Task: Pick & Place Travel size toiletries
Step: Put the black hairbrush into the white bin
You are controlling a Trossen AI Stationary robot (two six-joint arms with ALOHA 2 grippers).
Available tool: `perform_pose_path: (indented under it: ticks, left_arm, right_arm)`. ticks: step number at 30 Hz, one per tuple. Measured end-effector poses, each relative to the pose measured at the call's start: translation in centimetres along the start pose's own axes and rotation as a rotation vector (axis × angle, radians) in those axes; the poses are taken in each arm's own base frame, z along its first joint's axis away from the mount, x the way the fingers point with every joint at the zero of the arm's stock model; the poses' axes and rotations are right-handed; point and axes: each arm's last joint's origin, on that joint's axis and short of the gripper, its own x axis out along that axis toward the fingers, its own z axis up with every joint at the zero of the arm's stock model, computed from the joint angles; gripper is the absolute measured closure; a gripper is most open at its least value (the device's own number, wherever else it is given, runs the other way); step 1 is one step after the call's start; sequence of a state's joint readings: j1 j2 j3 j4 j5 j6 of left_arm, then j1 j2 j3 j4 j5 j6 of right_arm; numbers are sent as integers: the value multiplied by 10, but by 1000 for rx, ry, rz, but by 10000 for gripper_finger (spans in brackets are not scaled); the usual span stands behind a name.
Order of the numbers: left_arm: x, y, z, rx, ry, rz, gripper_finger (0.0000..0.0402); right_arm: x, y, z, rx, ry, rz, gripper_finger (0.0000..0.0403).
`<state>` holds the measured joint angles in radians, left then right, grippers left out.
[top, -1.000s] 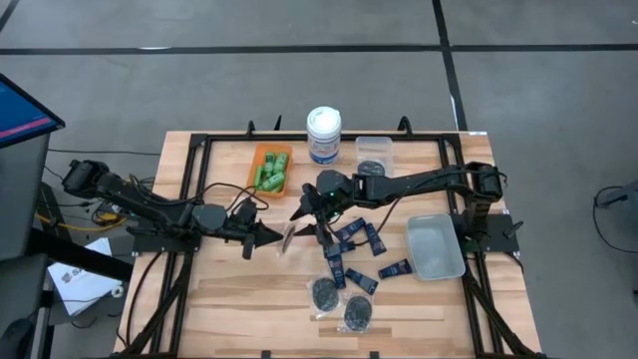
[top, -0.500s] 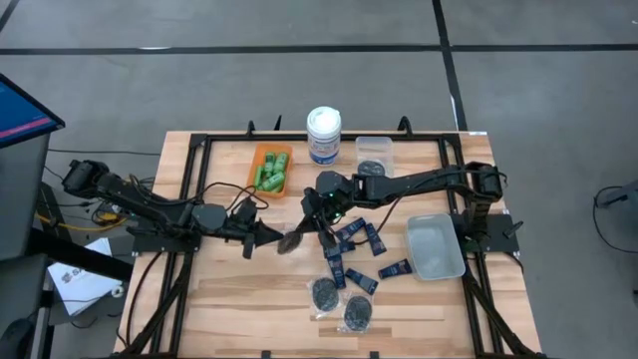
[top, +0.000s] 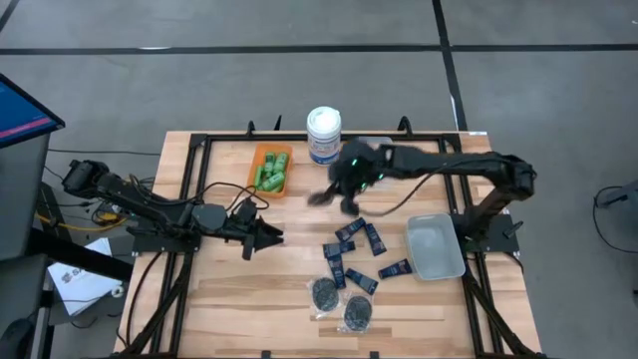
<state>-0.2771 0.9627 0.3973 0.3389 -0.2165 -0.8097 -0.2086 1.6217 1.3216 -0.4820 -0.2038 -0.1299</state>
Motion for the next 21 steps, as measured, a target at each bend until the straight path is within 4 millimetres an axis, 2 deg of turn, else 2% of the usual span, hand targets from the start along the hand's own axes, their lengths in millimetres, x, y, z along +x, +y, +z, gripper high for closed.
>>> perform_pose_path:
  ticks: [7,11,15,21]
  left_arm:
    - [0,0,0,-5,-9,10,211]
    - [0,1,0,-5,-13,16,213]
    - [0,1,0,-5,-16,18,220]
    - [0,1,0,-9,-19,20,227]
  right_arm:
    - [-67,-54,-18,180,87,-387,402]
    - [-93,-78,-36,288,186,-594,403]
    - [-94,-97,-51,357,285,-676,403]
    - [-61,-112,-66,386,450,-753,403]
